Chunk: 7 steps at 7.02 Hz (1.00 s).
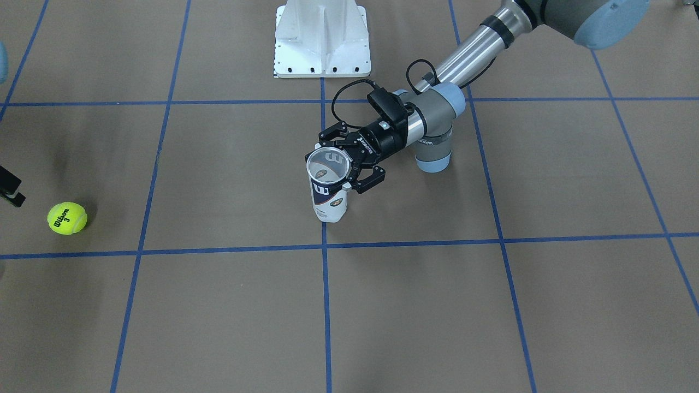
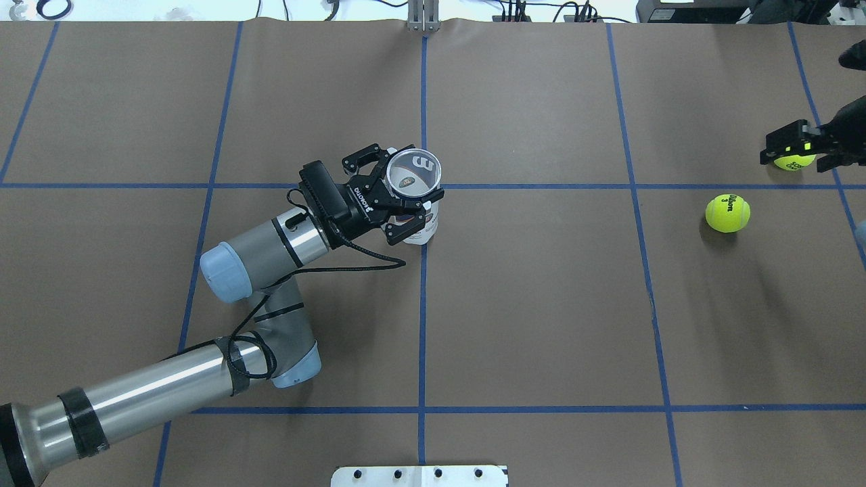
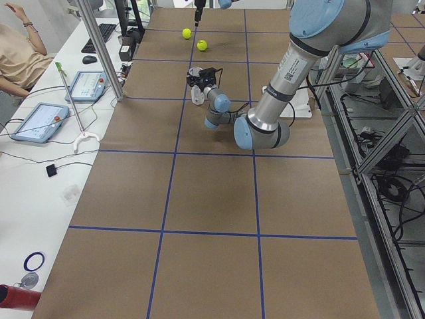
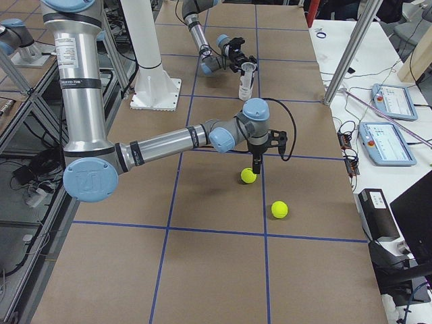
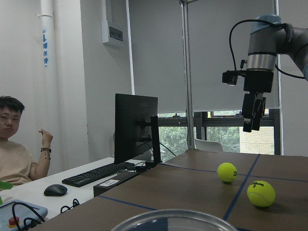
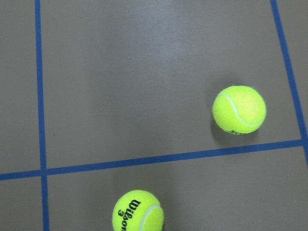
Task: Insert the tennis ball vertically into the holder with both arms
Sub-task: 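Move the right gripper down to the nearer yellow tennis ball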
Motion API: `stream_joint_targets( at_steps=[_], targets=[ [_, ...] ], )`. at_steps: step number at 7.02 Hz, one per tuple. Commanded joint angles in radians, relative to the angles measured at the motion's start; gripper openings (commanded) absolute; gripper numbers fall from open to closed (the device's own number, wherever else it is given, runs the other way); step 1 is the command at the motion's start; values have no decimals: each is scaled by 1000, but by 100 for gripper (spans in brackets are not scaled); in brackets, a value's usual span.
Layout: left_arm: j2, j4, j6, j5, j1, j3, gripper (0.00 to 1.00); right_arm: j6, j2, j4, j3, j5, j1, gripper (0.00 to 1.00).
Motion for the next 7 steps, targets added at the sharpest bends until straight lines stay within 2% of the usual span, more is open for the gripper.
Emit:
stream_joint_targets(
  at_steps=[1,3,7],
  targets=[
    [0,0,0,0,2,0,84,21,-1,102,-43,-25,-60,100],
    [1,0,0,0,2,0,84,20,2,198,-125,-86,-117,100],
    [1,0,0,0,3,2,85,20,-6,203,-134,-143,-193,99]
  ],
)
